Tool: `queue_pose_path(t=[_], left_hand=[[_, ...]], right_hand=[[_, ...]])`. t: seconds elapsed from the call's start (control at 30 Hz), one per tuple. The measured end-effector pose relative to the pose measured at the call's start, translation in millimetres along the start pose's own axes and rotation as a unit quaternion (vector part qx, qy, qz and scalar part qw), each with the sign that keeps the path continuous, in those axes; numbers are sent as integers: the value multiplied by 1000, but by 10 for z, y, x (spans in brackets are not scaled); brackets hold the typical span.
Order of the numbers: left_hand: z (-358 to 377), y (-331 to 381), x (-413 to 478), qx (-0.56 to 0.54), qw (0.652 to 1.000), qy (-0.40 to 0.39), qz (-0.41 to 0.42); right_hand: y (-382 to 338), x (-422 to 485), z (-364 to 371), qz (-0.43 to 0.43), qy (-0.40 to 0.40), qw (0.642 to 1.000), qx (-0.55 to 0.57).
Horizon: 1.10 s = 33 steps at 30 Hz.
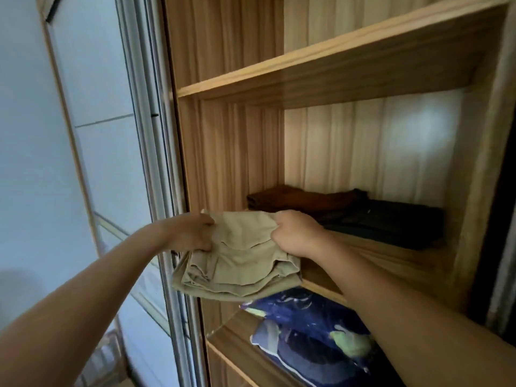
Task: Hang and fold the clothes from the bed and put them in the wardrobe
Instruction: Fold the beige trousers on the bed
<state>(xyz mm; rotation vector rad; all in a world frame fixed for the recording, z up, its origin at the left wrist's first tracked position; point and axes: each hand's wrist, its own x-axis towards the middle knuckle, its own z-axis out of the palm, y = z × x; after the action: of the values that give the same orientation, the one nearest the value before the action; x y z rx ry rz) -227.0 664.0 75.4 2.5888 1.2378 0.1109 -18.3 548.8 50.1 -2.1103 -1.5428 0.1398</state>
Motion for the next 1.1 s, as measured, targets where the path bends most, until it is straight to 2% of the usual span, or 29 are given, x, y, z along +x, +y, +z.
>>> queue_pose_path(t=[0.23, 0.43, 0.57, 0.8, 1.0, 1.07, 1.1], left_hand=[[-108, 80, 1111, 20, 993, -9, 120], [-77, 575, 1820, -42, 971, -46, 232], [18, 1040, 2107, -144, 941, -91, 292], [232, 1771, 2511, -251, 903, -150, 315], [322, 2275, 2976, -308, 887, -101, 328], [382, 2379, 3134, -310, 886, -94, 332], [430, 2407, 3199, -291, 889, -107, 337]], right_hand=[[302, 380, -137, 110, 81, 991, 3], [640, 351, -470, 209, 143, 967, -4], [931, 232, -740, 270, 191, 944, -24], [1385, 99, -1089, 347, 255, 902, -40], [1616, 488, -1383, 359, 306, 877, -85], [1743, 635, -1467, 395, 295, 866, -87], [1810, 679, -1468, 410, 265, 870, -71]])
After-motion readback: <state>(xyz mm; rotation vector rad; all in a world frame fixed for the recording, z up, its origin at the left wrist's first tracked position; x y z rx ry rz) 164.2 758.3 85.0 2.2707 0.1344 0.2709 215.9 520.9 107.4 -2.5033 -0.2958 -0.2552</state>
